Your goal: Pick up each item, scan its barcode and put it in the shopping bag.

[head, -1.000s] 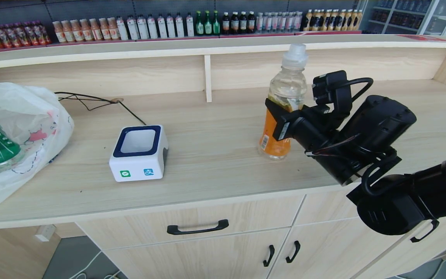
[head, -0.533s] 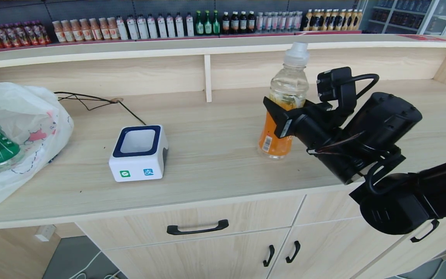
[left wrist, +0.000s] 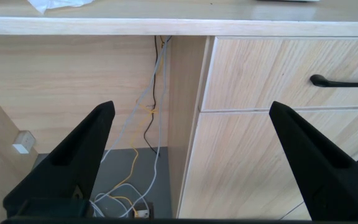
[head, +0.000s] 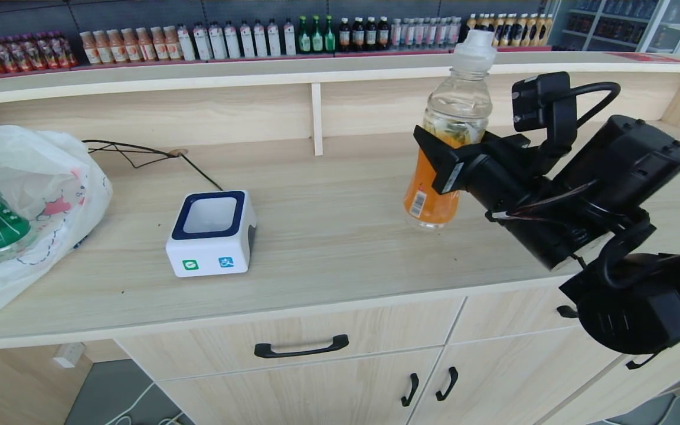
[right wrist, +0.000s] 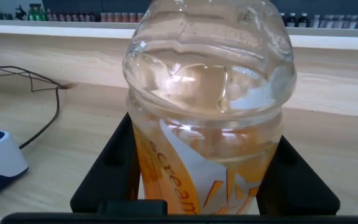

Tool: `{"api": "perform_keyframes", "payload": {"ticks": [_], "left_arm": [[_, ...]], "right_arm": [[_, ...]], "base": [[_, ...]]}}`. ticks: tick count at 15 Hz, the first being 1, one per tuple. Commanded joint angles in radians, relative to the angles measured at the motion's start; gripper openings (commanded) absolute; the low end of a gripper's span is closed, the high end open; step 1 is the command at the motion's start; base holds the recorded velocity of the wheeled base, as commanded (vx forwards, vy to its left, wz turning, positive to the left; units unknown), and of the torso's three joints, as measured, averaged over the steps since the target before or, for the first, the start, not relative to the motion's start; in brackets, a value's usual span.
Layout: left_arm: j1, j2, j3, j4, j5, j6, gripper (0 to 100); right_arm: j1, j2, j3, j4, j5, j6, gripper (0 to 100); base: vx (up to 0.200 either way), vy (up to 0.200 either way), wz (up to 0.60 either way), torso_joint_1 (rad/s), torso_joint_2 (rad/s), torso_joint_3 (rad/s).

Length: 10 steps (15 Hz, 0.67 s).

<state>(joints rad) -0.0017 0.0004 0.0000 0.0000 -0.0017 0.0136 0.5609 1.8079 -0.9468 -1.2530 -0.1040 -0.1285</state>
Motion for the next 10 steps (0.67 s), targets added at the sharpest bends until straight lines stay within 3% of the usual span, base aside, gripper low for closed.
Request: {"api": "perform_keyframes", "payload": {"ticks": [1, 5, 7, 8, 10], "left_arm": [[0.000, 0.000, 0.000, 0.000, 0.000, 0.000, 100], [0.000, 0.000, 0.000, 0.000, 0.000, 0.002, 100], [0.000, 0.000, 0.000, 0.002, 0.000, 0.006, 100], [0.000, 0.000, 0.000, 0.000, 0.000, 0.006, 100], [0.000, 0.000, 0.000, 0.002, 0.000, 0.006, 100]], "right_arm": [[0.002, -0.105, 0.000, 0.044, 0.000, -0.005, 0], [0.028, -0.302, 0.000, 0.241, 0.001, -0.017, 0], [0.099, -0.387, 0.019, 0.322, 0.029, 0.000, 0], [0.146, -0.420, 0.056, 0.334, 0.035, 0.000, 0], [0.156, -0.479, 0.148, 0.339, 0.033, -0.010, 0]], "base": [[0.000, 0.000, 0.00, 0.000, 0.00, 0.000], [0.000, 0.000, 0.00, 0.000, 0.00, 0.000], [0.000, 0.000, 0.00, 0.000, 0.00, 0.000], [0.000, 0.000, 0.00, 0.000, 0.00, 0.000], [0.000, 0.000, 0.00, 0.000, 0.00, 0.000]]}}
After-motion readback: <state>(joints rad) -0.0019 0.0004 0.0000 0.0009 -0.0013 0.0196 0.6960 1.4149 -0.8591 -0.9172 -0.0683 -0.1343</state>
